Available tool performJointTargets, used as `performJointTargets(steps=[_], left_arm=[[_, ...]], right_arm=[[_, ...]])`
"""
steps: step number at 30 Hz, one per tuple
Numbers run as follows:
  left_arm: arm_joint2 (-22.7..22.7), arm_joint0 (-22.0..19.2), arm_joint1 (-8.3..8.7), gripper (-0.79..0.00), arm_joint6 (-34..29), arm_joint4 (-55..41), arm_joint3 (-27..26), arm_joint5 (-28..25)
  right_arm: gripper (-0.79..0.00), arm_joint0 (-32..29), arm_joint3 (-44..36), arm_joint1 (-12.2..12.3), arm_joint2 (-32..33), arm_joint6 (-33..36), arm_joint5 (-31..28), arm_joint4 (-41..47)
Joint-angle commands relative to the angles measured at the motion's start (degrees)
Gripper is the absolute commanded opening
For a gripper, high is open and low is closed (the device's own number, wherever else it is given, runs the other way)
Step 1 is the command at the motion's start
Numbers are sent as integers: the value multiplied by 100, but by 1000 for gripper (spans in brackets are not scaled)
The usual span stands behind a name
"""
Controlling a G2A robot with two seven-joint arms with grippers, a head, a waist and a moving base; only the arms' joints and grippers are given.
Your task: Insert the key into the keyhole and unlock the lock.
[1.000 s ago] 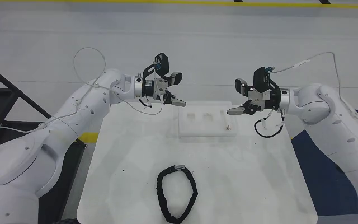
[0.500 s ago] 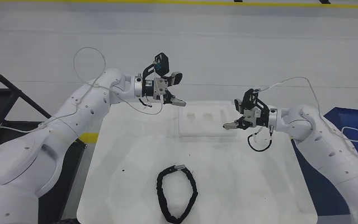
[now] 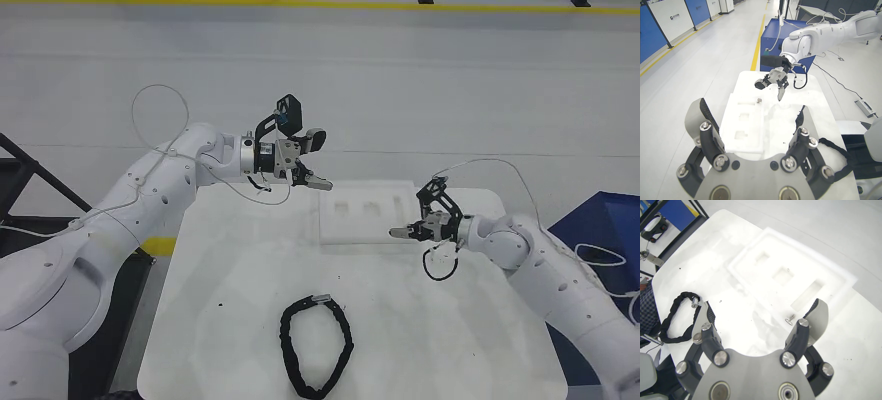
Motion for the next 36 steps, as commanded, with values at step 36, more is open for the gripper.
performJointTargets(steps=[36], left_arm=[[0,0,0,0,0,-1,0,0]], right_arm=[[0,417,859,-645,-270,1437,1363,917]])
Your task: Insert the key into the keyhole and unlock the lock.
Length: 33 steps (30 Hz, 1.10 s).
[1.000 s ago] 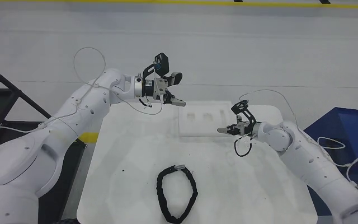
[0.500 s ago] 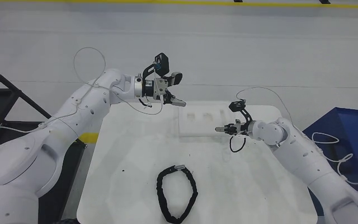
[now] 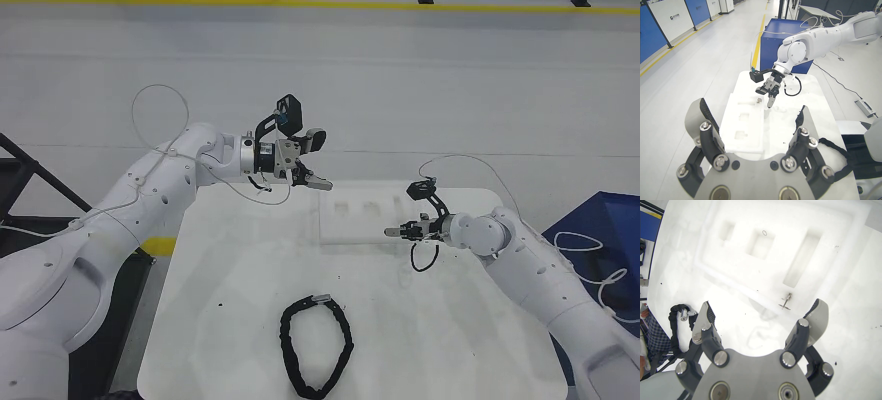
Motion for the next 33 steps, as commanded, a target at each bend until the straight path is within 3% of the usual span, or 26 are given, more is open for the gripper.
performJointTargets(steps=[1,6,10,19,21,23,25,31,33], left_arm=[[0,0,0,0,0,-1,0,0],[0,0,0,0,0,-1,0,0],[0,0,0,0,0,-1,0,0],[0,0,0,0,0,-1,0,0],[0,0,0,0,0,-1,0,0],[0,0,0,0,0,-1,0,0],[0,0,0,0,0,-1,0,0],[0,0,0,0,0,-1,0,0],[0,0,0,0,0,-1,0,0]], right_arm=[[0,0,0,0,0,0,0,1],[0,-20,-106,0,3,-26,81,-130],[0,76,-216,-15,-15,506,151,-290],[0,327,181,-239,-123,855,154,-176],[-151,362,324,-294,-153,831,112,-172],[-212,397,474,-349,-182,816,87,-170],[-219,436,587,-400,-207,793,81,-191],[-391,552,831,-511,-272,757,163,-437],[-397,579,862,-534,-282,741,241,-548]])
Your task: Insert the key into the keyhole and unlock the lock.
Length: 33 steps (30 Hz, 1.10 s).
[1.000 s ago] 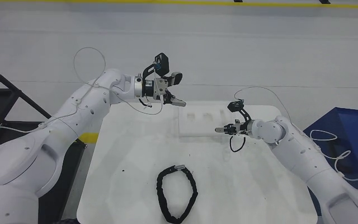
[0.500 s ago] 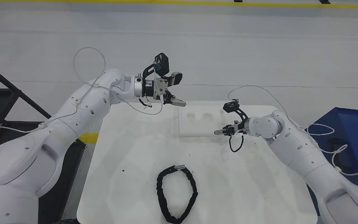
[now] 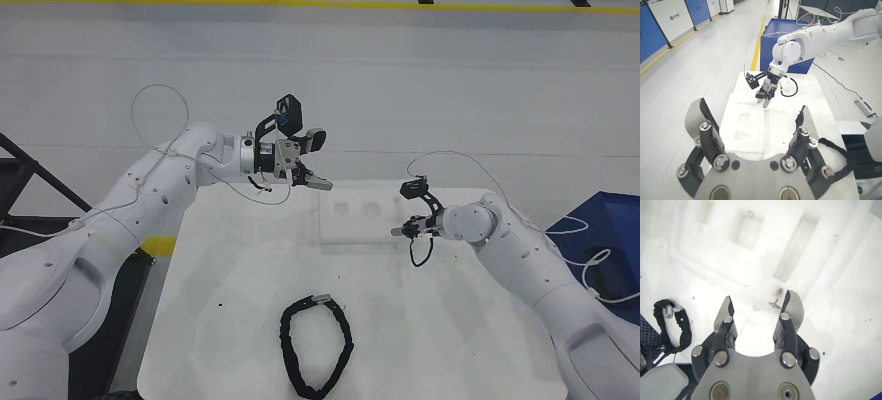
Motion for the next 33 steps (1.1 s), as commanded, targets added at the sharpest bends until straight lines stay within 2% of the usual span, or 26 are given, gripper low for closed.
performJointTargets(steps=[1,17,27,33], left_arm=[[0,0,0,0,0,-1,0,0],[0,0,0,0,0,-1,0,0],[0,0,0,0,0,-1,0,0],[0,0,0,0,0,-1,0,0]], right_arm=[[-400,24,19,-16,-9,3,79,-111],[-526,41,112,-131,35,210,353,-504],[-727,61,342,-281,21,130,393,-593],[-785,90,549,-392,7,60,454,-619]])
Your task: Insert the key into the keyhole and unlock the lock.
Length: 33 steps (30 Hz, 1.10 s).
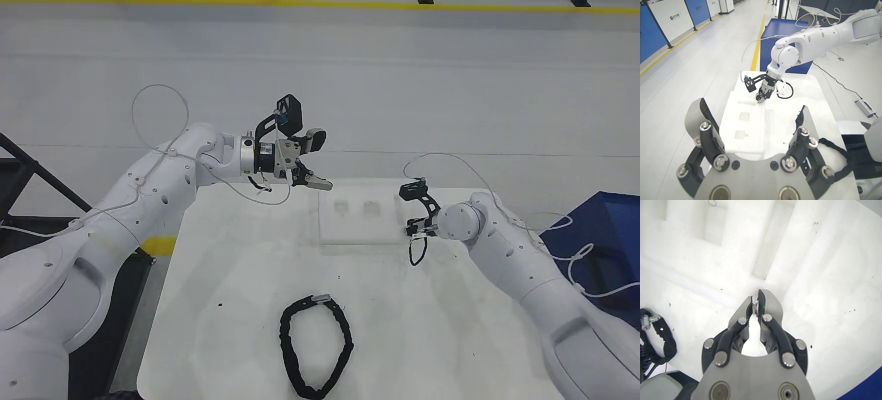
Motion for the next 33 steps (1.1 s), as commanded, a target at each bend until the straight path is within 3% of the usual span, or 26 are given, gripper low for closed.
performJointTargets(steps=[1,11,18,26,33], left_arm=[[0,0,0,0,0,-1,0,0],[0,0,0,0,0,-1,0,0],[0,0,0,0,0,-1,0,0],[0,0,0,0,0,-1,0,0],[0,0,0,0,0,-1,0,0]], right_arm=[[-785,11,67,-31,4,-35,29,0],[-785,150,348,-178,45,-54,-11,-24],[-785,236,308,-154,233,74,-68,19],[-785,175,-42,10,595,315,-128,106],[-785,-225,-852,320,1272,423,-347,522]])
